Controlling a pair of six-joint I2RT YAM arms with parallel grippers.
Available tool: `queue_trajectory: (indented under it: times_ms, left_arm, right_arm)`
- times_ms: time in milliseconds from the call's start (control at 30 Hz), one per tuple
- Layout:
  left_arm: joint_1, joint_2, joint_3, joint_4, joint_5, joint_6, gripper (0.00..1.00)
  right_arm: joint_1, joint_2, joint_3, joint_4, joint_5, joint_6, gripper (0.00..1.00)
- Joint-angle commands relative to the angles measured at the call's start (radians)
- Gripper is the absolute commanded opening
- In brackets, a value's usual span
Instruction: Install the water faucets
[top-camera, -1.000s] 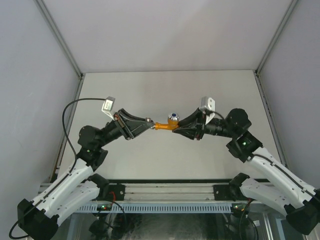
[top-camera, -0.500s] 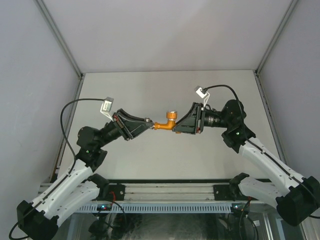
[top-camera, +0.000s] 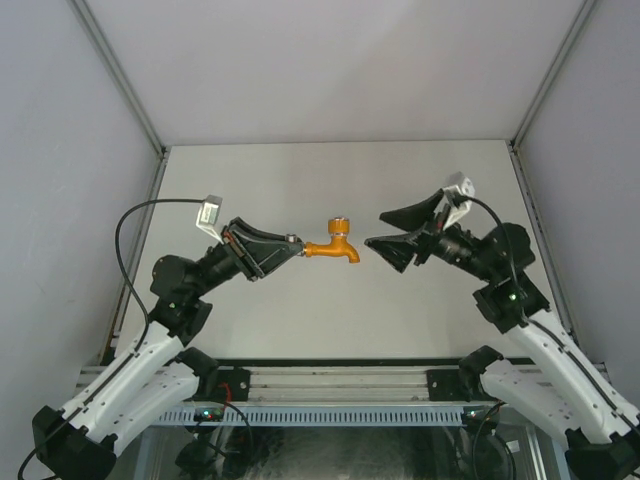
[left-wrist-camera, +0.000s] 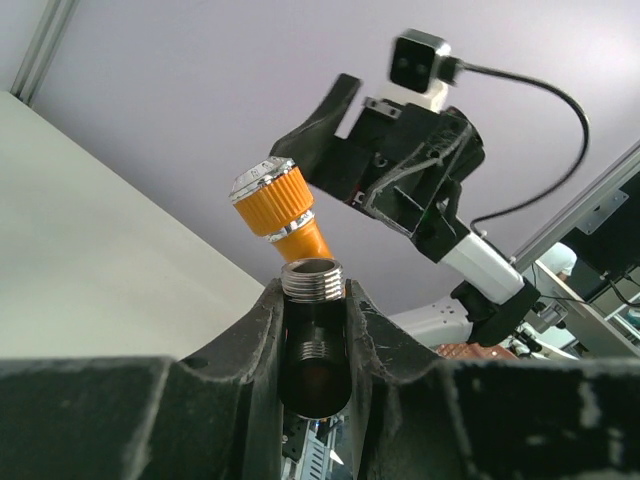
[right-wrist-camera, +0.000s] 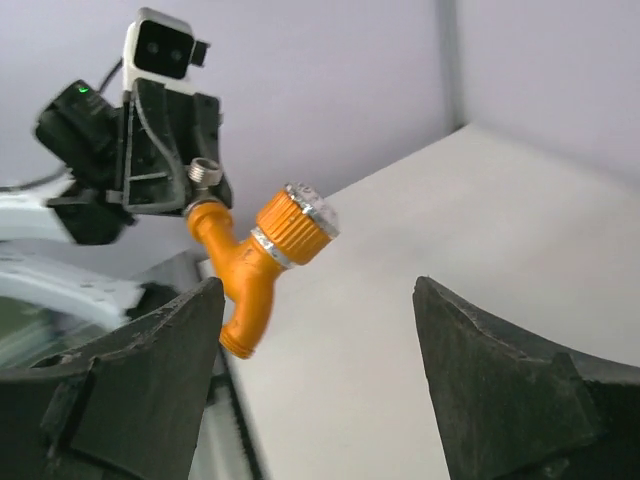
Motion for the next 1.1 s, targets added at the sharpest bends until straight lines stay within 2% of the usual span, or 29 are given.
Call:
queue_trajectory:
  times_ms: [0,100,233,467,667,900,1067]
  left_arm:
    - [0.004,-0.013,-0.011,0.056,-0.016,0.017,0.00]
    - [0.004,-0.012,-0.011,0.056,-0.020,0.017,0.00]
    - [0.005,-0.015,-0.015,0.055,-0.023,0.012,0.00]
    - [0.004,0.000,-0.010,0.056,-0.036,-0.008,0.00]
    - [0.004,-0.023,-0.025,0.006,-0.062,-0.006,0.00]
    - [0.004,-0.029,-0.025,-0.011,-0.061,-0.006,0.00]
    - [0.005,-0.035,-0.031,-0.012,-0.061,-0.010,0.00]
  right_arm:
    - [0.007,-0.127,-0.080,0.101,0.149,-0.447,0.76]
    - [0.068,-0.214,-0.169,0.167,0.142,-0.748,0.84]
    - [0.188,-0.262,-0.194,0.090,0.181,-1.116,0.87]
    - [0.436,-0.239,-0.207,0.006,0.446,-1.481,0.87]
    - [0.542,-0.200,-0.243,0.100,0.613,-1.654,0.88]
    - [0.571,-0.164,-0.257,0.143,0.608,-1.759,0.87]
    - [0.577,-0.151,-0.257,0.170,0.517,-1.773,0.87]
